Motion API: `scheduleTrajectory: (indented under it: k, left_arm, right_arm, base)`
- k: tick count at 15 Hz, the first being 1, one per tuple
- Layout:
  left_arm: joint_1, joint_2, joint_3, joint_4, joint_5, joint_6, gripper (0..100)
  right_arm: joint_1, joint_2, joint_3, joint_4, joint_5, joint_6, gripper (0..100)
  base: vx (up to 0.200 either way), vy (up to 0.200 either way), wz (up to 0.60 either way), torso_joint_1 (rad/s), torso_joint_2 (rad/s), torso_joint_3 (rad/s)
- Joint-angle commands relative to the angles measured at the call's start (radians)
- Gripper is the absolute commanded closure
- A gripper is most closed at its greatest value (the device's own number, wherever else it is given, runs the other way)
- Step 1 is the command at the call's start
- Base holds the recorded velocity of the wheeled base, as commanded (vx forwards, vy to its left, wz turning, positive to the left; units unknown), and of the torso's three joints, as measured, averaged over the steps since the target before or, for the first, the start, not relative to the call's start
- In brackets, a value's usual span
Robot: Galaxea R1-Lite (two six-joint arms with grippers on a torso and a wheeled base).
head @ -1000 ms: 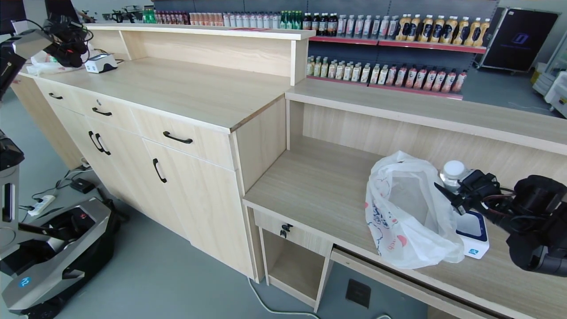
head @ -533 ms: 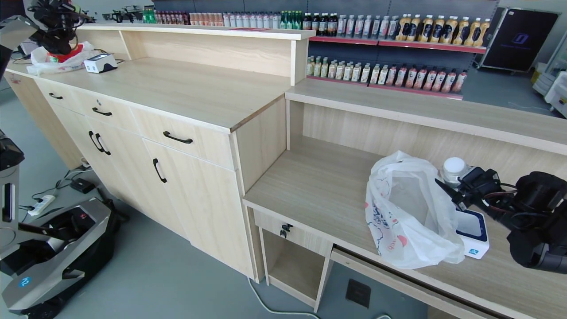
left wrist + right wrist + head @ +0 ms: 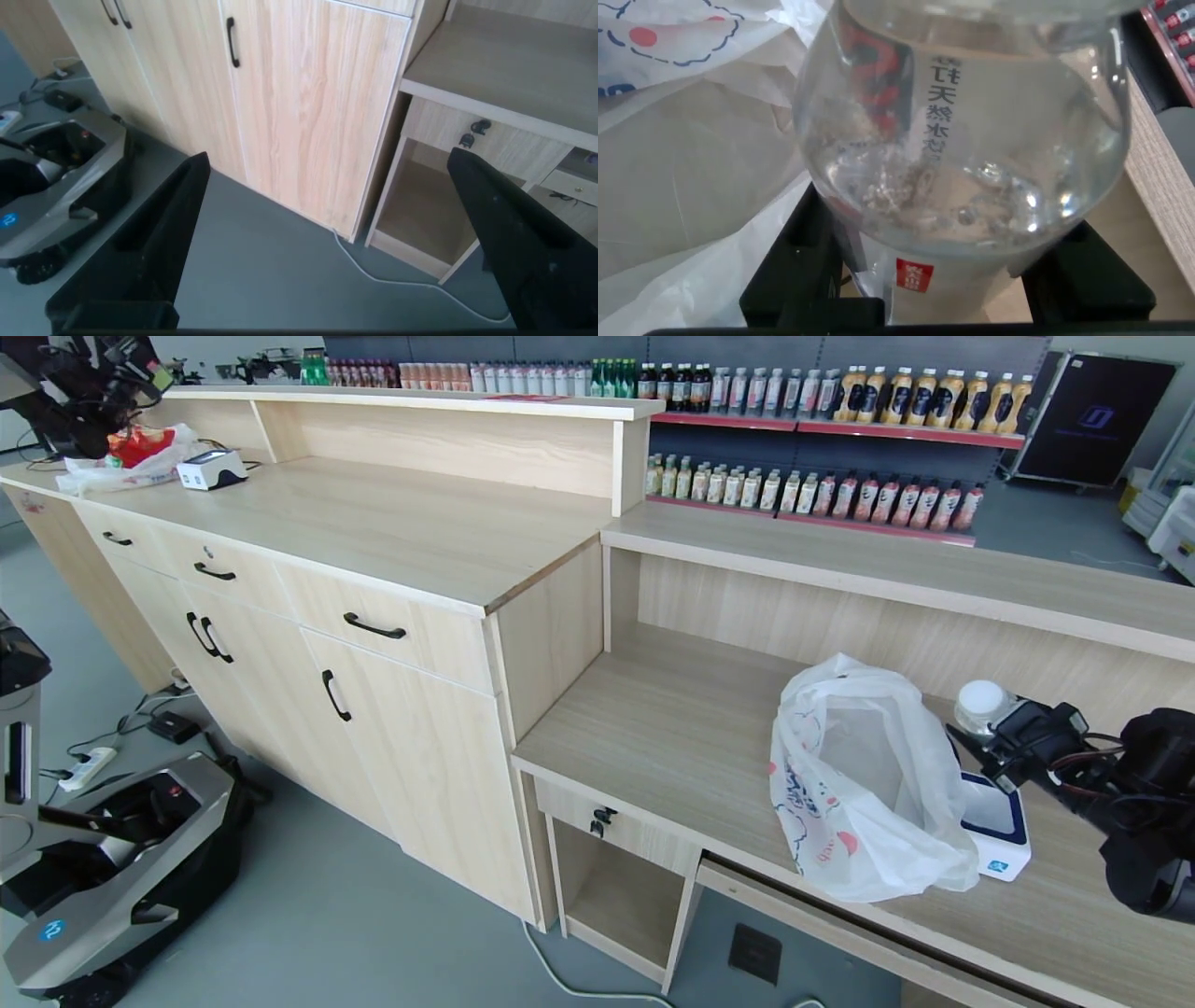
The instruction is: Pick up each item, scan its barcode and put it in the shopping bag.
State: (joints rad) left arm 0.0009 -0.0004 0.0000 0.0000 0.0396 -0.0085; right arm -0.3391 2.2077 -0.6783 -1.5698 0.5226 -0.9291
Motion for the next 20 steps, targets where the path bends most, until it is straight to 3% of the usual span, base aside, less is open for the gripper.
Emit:
scheduleTrajectory:
  k: [1,20]
  left_arm:
    - [0.001,0.0,0.0,0.0,0.0,-0.001,0]
    - [0.001,0.0,0.0,0.0,0.0,-0.001,0]
  right_arm:
    - [-0.006,-0.013,0.008,-0.001,0.001,-0.002,100]
    - [-0.038,-0.037,0.08,-0.001,0.002,-0.045,100]
  base:
    - [0.0,0.0,0.0,0.0,0.0,0.0]
    - [0.0,0.0,0.0,0.0,0.0,0.0]
